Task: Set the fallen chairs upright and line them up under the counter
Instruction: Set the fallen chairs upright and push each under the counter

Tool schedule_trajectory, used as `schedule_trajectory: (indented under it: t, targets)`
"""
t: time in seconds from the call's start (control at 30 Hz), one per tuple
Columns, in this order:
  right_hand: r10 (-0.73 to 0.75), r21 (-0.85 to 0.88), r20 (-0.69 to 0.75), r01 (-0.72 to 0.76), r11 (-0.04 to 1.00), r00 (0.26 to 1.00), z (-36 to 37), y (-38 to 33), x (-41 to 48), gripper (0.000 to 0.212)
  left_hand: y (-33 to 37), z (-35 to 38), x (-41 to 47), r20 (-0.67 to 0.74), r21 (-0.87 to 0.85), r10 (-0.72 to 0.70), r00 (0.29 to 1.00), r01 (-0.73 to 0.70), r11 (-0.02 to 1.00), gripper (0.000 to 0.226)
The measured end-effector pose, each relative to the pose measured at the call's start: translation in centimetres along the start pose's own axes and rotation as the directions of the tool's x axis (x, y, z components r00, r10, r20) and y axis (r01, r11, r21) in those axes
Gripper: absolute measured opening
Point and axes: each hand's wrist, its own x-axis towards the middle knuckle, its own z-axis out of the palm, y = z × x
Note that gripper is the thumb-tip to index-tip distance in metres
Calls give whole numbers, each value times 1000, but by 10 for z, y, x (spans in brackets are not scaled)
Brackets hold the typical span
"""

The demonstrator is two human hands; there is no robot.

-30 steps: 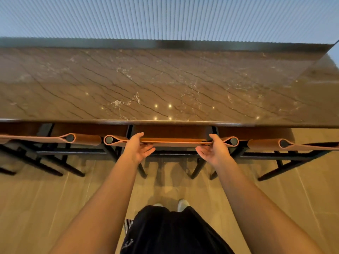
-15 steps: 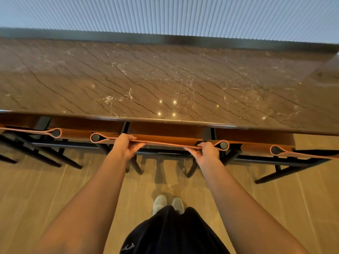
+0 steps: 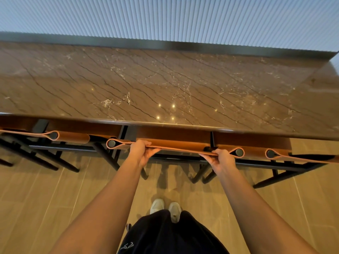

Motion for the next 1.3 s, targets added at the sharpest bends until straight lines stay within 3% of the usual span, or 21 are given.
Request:
schedule_trajectory:
  t: [0.23, 0.5, 0.73, 1.03, 1.3]
  targets:
    - [12, 59, 27, -14, 998, 1000, 2, -1, 9, 41, 4, 1, 6, 15, -39, 1, 1000, -1, 999, 40]
    - [16, 66, 33, -18, 998, 999, 16, -10, 12, 23, 11, 11, 17, -28, -15, 48, 998, -49, 999, 36]
    - [34, 36, 53, -36, 999, 998, 4, -5, 12, 36, 3, -3, 12, -24, 3, 10, 1000, -10, 1000, 34]
    - [31, 65, 92, -37, 997, 995, -6, 2, 12, 40, -12, -16, 12, 50, -59, 63, 997, -60, 996, 50]
    - [5, 62, 118, -12, 998, 993, 4, 2, 13, 34, -4, -11, 25, 23, 22, 122, 992, -123, 992, 34]
